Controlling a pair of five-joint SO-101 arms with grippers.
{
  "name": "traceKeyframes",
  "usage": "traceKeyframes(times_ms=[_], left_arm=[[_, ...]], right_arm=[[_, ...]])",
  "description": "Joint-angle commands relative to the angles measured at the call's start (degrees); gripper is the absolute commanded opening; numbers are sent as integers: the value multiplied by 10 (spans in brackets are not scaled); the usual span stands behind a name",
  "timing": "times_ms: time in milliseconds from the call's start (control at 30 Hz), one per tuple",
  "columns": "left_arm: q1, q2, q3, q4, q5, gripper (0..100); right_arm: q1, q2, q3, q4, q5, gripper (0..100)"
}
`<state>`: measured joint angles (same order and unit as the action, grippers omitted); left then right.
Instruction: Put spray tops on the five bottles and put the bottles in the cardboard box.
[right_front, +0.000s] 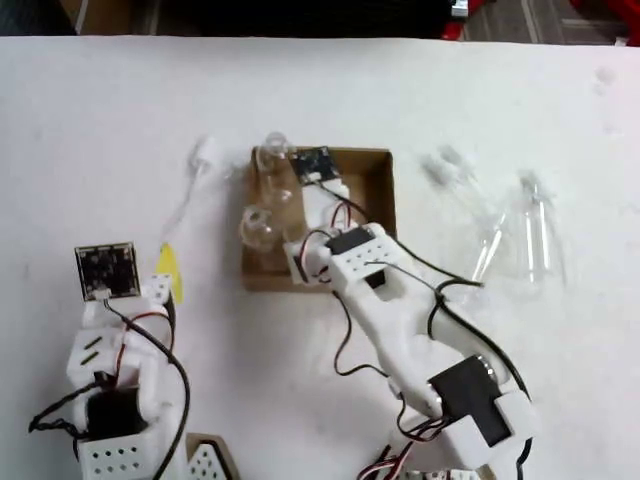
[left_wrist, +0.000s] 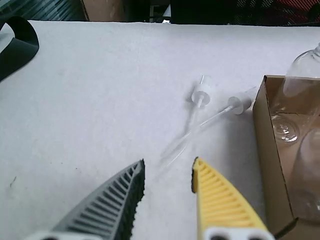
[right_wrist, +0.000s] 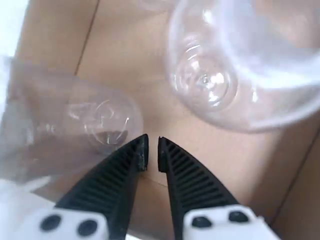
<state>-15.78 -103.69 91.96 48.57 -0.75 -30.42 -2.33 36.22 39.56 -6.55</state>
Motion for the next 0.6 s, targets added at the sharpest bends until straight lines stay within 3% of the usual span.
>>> traceKeyframes(times_ms=[0,567], left_arm=[[8,-7,-5,-11,-7,158],[8,-7,-5,-11,-7,158]], right_arm=[[2,-3,-17,-9,-6,16],[33,-7,-5,-4,-5,15]])
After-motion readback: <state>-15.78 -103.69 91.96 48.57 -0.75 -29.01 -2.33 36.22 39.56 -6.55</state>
